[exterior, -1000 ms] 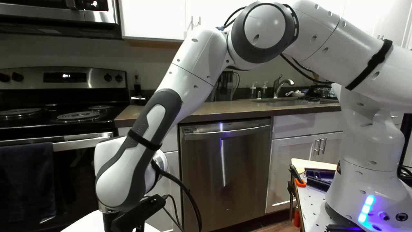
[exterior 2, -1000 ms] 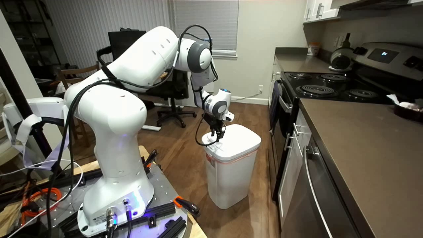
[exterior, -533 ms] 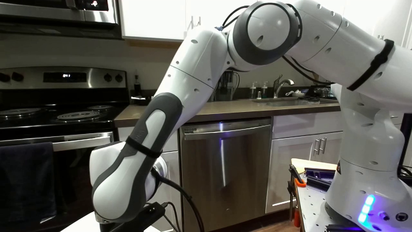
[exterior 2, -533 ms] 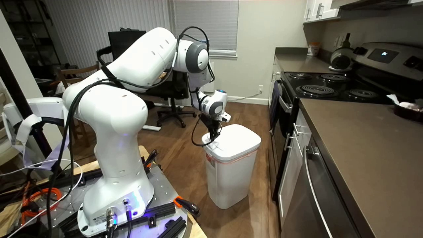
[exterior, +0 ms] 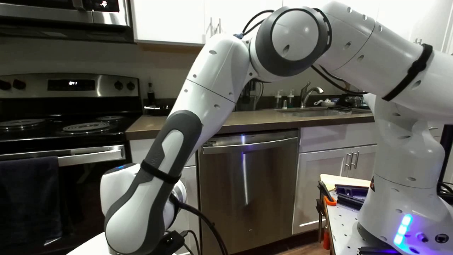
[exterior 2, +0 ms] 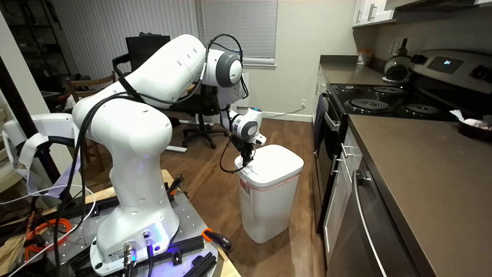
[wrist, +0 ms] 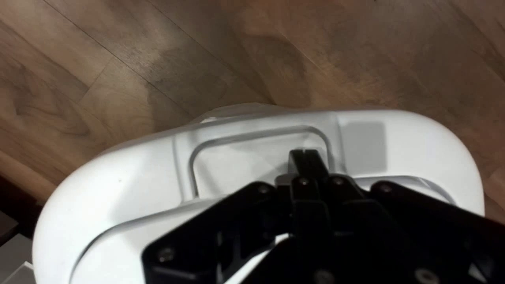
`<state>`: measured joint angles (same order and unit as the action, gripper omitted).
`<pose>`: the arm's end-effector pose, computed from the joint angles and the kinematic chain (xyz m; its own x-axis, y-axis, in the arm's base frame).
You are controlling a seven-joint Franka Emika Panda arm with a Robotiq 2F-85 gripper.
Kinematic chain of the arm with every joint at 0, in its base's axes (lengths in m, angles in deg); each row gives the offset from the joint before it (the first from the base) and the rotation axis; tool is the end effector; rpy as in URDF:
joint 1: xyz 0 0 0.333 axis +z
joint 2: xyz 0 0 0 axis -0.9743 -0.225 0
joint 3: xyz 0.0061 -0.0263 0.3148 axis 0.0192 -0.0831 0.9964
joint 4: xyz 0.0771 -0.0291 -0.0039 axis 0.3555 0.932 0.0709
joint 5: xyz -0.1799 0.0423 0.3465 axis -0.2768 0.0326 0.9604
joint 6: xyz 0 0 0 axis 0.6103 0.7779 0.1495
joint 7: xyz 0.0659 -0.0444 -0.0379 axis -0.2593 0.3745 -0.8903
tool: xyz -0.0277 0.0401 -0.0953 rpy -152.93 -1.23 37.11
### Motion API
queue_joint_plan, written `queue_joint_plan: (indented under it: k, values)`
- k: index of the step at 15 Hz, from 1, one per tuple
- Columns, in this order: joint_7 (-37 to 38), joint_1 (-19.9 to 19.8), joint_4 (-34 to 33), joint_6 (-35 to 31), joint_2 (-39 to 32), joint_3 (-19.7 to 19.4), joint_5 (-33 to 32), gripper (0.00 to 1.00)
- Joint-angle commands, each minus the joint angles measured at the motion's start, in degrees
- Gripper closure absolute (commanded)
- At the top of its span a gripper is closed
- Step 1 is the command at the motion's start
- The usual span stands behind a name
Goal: Open the bin
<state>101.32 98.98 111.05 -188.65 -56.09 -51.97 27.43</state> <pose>0.5771 0.2778 -0.0059 0.9683 -0.2020 -0.1466 -0.2151 -0.9733 -0.0797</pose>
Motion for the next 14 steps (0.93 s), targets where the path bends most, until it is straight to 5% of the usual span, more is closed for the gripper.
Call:
queue_joint_plan:
  k: [1,7,11,14]
  values:
    - [2.32,1.07,0.97,-1.70,-0.69,-0.58,0.91,0.97]
    - [4.18,4.30,12.61,-13.70,7.01,-2.07,0.69,0.97]
    - [10.82,14.70,22.48,-24.91,13.06,-9.64,0.68,0.94]
    - [13.43,22.07,27.43,-26.48,17.09,-15.47,1.09,0.92]
